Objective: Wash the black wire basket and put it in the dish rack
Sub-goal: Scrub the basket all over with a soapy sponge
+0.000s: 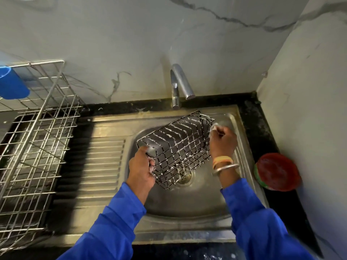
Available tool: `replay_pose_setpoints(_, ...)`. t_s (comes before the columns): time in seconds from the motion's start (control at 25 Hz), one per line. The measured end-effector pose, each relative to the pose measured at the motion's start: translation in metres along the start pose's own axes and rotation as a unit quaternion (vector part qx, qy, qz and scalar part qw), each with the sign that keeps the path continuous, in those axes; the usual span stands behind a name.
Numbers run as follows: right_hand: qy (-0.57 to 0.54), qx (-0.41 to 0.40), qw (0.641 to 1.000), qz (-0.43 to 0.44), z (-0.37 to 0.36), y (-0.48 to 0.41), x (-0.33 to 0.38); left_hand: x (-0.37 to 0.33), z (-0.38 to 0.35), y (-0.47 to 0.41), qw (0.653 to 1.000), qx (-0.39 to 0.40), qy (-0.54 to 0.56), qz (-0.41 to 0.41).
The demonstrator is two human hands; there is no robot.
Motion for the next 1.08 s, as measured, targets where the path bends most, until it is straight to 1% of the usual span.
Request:
replay_pose_setpoints(0.04, -0.038, 0.015, 0.999, 0.016, -0.003, -0.003, 0.011, 0.002, 0.000, 0.000, 1.000, 0.000, -0.001, 0.004)
replay_pose_setpoints(0.08, -0.050, 0.047, 0.997, 0.033, -0.010, 0.002, 0.021, 0.004, 0.001, -0.001, 1.000, 0.000, 0.008, 0.008)
replay_pose_setpoints(0.12, -0.043, 0.076, 0.996, 0.035, -0.014, 0.010, 0.020, 0.004, 0.001, -0.003, 1.000, 0.001, 0.019, 0.007)
replay_pose_setpoints(0.16, -0.024, 0.084, 0.996, 0.022, -0.014, 0.017, 0.008, 0.004, 0.003, -0.005, 1.000, 0.003, 0.028, 0.004)
replay_pose_setpoints(0.24, 0.026, 0.048, 0.997, -0.048, -0.001, 0.023, -0.028, 0.002, 0.006, -0.008, 0.999, 0.004, 0.039, -0.006)
replay_pose_setpoints(0.28, 0.041, 0.046, 0.995, -0.079, 0.004, 0.024, -0.038, 0.001, 0.010, -0.010, 0.999, 0.000, 0.037, -0.015)
replay_pose_setpoints(0.32, 0.033, 0.052, 0.994, -0.088, 0.004, 0.021, -0.038, -0.001, 0.012, -0.011, 0.999, -0.005, 0.033, -0.024)
replay_pose_setpoints(0.36, 0.003, 0.060, 0.995, -0.080, -0.001, 0.016, -0.029, -0.001, 0.014, -0.013, 0.999, -0.009, 0.027, -0.027)
replay_pose_setpoints(0.44, -0.055, 0.068, 0.996, -0.029, -0.011, 0.005, 0.002, -0.001, 0.015, -0.014, 1.000, -0.012, 0.020, -0.015)
replay_pose_setpoints(0.52, -0.046, 0.061, 0.997, 0.002, -0.012, 0.004, 0.012, -0.002, 0.015, -0.013, 1.000, -0.012, 0.022, 0.008)
replay_pose_setpoints(0.6, -0.004, 0.053, 0.998, -0.034, -0.007, 0.009, -0.009, -0.007, 0.015, -0.013, 0.999, -0.005, 0.031, 0.011)
replay_pose_setpoints(0.68, 0.005, 0.061, 0.996, -0.072, -0.003, 0.014, -0.020, -0.012, 0.017, -0.015, 1.000, -0.002, 0.016, -0.019)
replay_pose_setpoints(0.8, -0.073, 0.055, 0.996, -0.020, -0.009, 0.001, 0.013, -0.013, 0.018, -0.015, 0.999, -0.002, -0.009, -0.041)
replay_pose_setpoints(0.88, -0.069, 0.049, 0.996, 0.005, -0.008, -0.005, 0.023, -0.010, 0.020, -0.017, 1.000, 0.001, -0.009, -0.029)
replay_pose_setpoints(0.92, -0.047, 0.049, 0.998, -0.004, -0.004, -0.004, 0.015, -0.008, 0.022, -0.020, 1.000, 0.006, -0.005, -0.023)
replay_pose_setpoints(1.0, 0.008, 0.071, 0.996, -0.053, 0.002, 0.002, -0.016, -0.005, 0.029, -0.031, 1.000, 0.017, 0.005, -0.024)
replay_pose_setpoints(1.04, 0.012, 0.081, 0.994, -0.070, 0.005, 0.005, -0.025, -0.005, 0.032, -0.037, 0.999, 0.020, 0.002, -0.027)
replay_pose_setpoints(1.08, -0.009, 0.084, 0.994, -0.072, 0.005, 0.005, -0.027, -0.003, 0.035, -0.046, 0.999, 0.022, -0.003, -0.030)
Point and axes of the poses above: each hand's wrist, its own y-axis away from the middle knuckle, its own z-axis out of the back of the hand, x = y × z, the point moved 6 cm from there along -y, towards the middle knuckle
